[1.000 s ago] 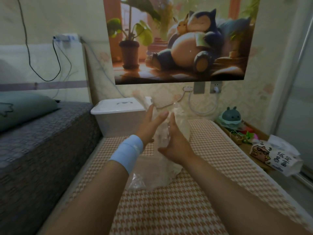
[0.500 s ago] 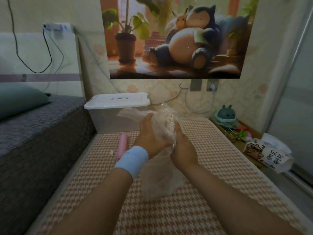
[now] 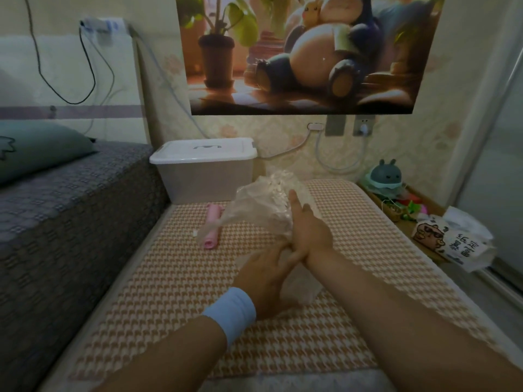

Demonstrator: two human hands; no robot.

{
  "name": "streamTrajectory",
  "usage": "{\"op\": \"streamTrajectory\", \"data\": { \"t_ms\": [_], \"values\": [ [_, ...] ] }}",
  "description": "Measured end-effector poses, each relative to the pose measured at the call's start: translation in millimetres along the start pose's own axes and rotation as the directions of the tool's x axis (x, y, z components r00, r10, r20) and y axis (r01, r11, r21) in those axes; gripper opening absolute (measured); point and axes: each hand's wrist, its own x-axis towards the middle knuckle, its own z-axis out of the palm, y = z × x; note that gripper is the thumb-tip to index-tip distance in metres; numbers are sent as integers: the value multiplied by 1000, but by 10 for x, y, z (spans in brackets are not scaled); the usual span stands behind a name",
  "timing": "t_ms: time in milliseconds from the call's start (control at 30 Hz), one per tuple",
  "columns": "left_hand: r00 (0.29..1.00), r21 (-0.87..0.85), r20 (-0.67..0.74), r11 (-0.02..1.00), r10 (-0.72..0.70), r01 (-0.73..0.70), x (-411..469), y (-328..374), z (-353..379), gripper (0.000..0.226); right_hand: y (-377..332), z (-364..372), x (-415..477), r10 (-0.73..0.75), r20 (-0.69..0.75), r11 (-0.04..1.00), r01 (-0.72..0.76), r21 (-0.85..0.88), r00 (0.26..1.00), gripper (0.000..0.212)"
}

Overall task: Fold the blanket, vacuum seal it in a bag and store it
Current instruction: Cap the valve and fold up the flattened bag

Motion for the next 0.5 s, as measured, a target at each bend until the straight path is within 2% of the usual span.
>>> {"op": "streamTrajectory", "data": {
  "t_ms": [67, 133, 200, 267, 300, 367, 433, 500],
  "values": [
    [974, -57, 205, 992, -100, 114, -9, -97, -20, 100, -2, -13, 14, -24, -1, 999, 24, -30, 1000, 83],
    [868, -16, 457, 973, -197, 229, -34, -189, 12, 91, 25, -13, 23, -53, -8, 996, 52, -73, 999, 91],
    [783, 52, 597, 982, -175, 180, -33, -202, 86, 66, 44, -16, 21, -81, 3, 992, 81, -102, 997, 92],
    [752, 56, 648, 993, -118, 107, -6, -176, 174, 40, 59, 2, 20, -110, 18, 985, 112, -128, 994, 91],
    [750, 65, 653, 994, -106, 83, 23, -184, 203, 35, 68, 10, 16, -121, 22, 983, 123, -139, 992, 92],
    [744, 153, 651, 986, -148, 62, 74, -264, 185, 33, 103, 34, 16, -131, 32, 980, 134, -148, 991, 92],
    [740, 293, 625, 954, -247, 71, 100, -451, 108, 33, 131, 12, 30, -140, 25, 977, 143, -159, 990, 93],
    [699, 387, 640, 920, -320, 66, 93, -623, 42, 35, 139, -25, -5, -129, 31, 974, 132, -185, 991, 92]
  ]
}}
